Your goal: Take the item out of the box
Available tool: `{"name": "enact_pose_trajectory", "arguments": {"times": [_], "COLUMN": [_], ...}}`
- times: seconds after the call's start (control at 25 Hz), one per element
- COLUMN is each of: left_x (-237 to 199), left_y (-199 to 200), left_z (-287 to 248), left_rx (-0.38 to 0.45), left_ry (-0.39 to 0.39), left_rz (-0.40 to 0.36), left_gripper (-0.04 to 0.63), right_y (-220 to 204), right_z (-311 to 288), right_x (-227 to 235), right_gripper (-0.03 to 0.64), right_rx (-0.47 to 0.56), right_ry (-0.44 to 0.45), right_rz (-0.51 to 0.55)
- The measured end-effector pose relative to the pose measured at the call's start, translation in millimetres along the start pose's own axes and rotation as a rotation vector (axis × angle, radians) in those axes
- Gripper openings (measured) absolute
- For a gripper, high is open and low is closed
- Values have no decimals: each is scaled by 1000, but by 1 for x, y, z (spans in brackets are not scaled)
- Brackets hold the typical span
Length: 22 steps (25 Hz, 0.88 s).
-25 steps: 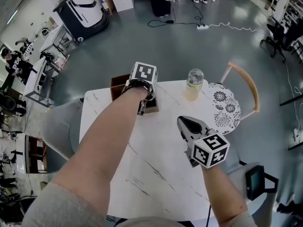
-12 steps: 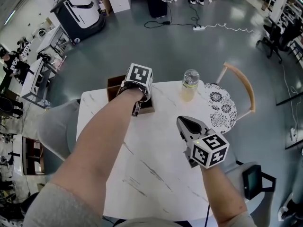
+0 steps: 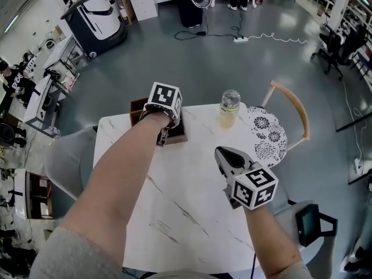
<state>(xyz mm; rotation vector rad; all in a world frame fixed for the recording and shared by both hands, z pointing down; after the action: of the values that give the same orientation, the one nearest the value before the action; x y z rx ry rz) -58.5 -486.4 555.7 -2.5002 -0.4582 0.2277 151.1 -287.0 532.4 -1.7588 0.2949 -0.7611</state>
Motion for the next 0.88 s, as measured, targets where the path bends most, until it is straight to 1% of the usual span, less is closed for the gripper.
{"name": "enact_pose_trajectory", "arguments": {"times": [0.16,0.72,0.88], "left_x": [-2,-10,-11], "left_y": [3,33,40], "left_z": [8,47,63], "left_rx": [11,106,133], "left_ry": [-12,-67,-96], "left_rz": [13,42,47], "left_gripper": [5,5,5], "right_y": [0,9,14], "right_z": [0,-3,-4], "right_x": [-2,-15,-18], "right_gripper": [8,9,9], "right_rx": [-1,3,4], "right_ry": [1,10,12], "right_rz": [2,15,20]}}
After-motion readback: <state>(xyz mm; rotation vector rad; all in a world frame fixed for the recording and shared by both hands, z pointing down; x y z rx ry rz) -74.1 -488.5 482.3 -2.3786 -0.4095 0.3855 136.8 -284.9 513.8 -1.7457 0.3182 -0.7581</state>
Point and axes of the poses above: the fingertips, and each gripper's own axes: z backward along the fingers, x to its right, y out of its top, the point moved 8 cm from there along z, backward along the fingers, and after that the axes turned 9 degrees about x, right-handed, at the moved point
